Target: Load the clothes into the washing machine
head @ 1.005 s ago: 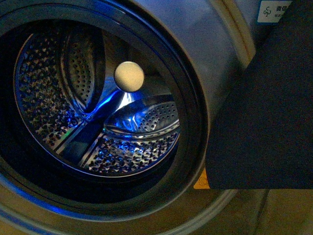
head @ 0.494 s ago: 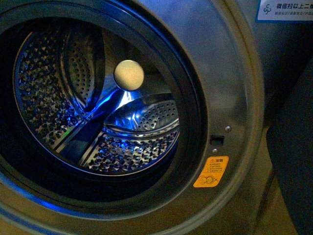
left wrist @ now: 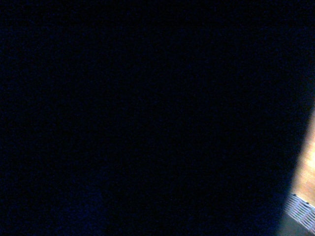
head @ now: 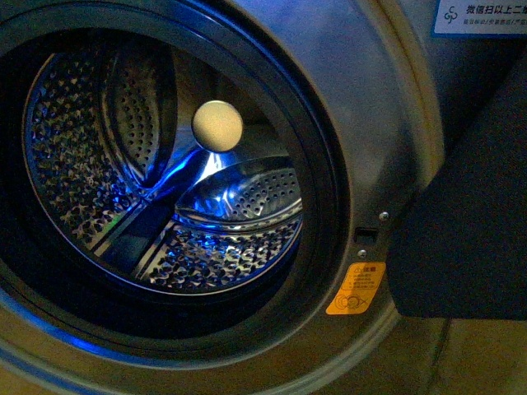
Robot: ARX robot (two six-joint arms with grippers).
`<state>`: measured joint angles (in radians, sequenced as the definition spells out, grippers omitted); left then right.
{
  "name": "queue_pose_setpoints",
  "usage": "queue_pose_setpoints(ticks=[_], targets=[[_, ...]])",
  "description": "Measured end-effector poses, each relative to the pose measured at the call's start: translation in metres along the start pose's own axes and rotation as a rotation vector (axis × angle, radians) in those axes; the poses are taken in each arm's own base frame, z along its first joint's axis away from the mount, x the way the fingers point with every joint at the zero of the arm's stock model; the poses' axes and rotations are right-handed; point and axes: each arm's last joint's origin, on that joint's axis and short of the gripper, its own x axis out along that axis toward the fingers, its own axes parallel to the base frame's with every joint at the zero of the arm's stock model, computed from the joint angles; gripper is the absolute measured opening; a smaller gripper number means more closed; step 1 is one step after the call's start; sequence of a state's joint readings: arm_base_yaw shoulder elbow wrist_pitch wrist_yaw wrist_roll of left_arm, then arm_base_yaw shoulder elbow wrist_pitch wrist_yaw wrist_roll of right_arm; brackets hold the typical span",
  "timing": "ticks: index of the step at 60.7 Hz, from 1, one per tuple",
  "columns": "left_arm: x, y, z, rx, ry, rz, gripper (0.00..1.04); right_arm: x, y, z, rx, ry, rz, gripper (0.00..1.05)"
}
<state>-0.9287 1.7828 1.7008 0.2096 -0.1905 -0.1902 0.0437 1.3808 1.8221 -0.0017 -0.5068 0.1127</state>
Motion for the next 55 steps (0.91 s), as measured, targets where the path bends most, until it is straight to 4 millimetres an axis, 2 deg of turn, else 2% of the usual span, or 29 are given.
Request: queue_pose_setpoints(ticks=[7,10,20,36,47,55], targets=[[-0.002,0.008,0.005,-0.035,-0.016,-0.002,0.15,0.000,0.000,0.000,0.000,0.000,-0.001,0.70],[-0.003,0.012,0.007,-0.049,-0.020,0.000,0.10,0.000,0.000,0.000,0.000,0.000,-0.001,0.77],[-0.009,0.032,0.013,-0.092,-0.037,0.024,0.08,0.000,0.000,0.000,0.001,-0.001,0.000,0.99],[-0.026,0.062,0.025,-0.169,-0.064,0.008,0.08,0.000,0.001,0.001,-0.002,-0.004,0.003,0.97],[-0.049,0.087,0.040,-0.249,-0.094,0.006,0.08,-0.001,0.001,0.001,-0.002,-0.005,0.003,0.97],[-0.069,0.096,0.049,-0.269,-0.134,0.000,0.08,-0.001,0.001,0.002,-0.003,-0.006,0.004,0.97]])
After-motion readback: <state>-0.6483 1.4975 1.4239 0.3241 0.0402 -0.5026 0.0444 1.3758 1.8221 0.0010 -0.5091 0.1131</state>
